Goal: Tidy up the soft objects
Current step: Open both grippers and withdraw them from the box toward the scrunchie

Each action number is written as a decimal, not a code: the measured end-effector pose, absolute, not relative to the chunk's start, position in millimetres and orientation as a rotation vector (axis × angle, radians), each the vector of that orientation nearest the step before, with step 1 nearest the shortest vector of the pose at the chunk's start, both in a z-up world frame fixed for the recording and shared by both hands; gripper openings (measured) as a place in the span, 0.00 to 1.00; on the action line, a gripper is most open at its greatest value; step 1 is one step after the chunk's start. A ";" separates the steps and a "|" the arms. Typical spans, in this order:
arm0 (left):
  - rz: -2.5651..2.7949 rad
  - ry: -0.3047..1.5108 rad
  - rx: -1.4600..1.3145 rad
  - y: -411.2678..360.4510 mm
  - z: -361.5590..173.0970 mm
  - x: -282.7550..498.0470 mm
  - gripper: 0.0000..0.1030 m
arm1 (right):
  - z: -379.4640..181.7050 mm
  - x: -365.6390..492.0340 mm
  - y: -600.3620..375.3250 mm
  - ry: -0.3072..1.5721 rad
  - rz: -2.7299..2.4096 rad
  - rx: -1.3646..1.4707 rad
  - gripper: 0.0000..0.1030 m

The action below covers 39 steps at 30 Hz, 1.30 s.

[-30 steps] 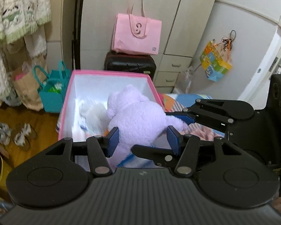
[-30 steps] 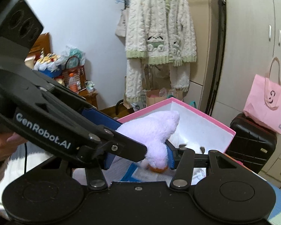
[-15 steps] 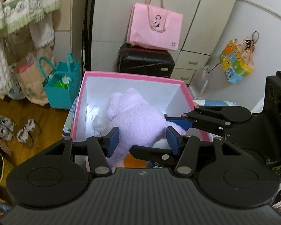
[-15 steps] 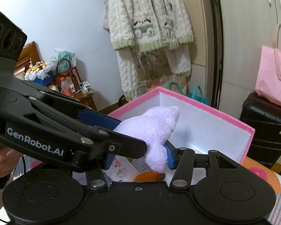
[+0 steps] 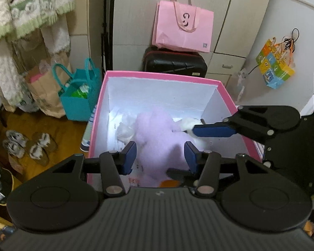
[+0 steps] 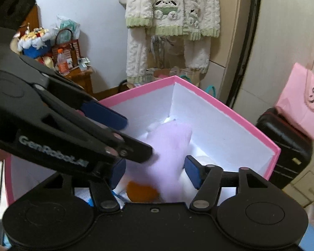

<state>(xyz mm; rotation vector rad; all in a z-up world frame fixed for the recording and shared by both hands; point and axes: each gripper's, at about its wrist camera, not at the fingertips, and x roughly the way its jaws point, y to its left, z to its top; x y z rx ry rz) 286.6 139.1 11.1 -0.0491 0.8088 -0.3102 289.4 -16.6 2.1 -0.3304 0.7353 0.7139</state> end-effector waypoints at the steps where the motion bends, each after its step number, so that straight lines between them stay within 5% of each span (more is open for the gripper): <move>1: -0.310 0.801 -0.047 140.1 13.3 283.6 0.48 | 3.9 286.0 -19.7 0.736 0.711 -0.331 0.66; 39: -0.587 0.698 0.124 60.0 86.1 103.0 0.55 | 81.0 106.1 -151.7 0.612 0.590 -0.392 0.68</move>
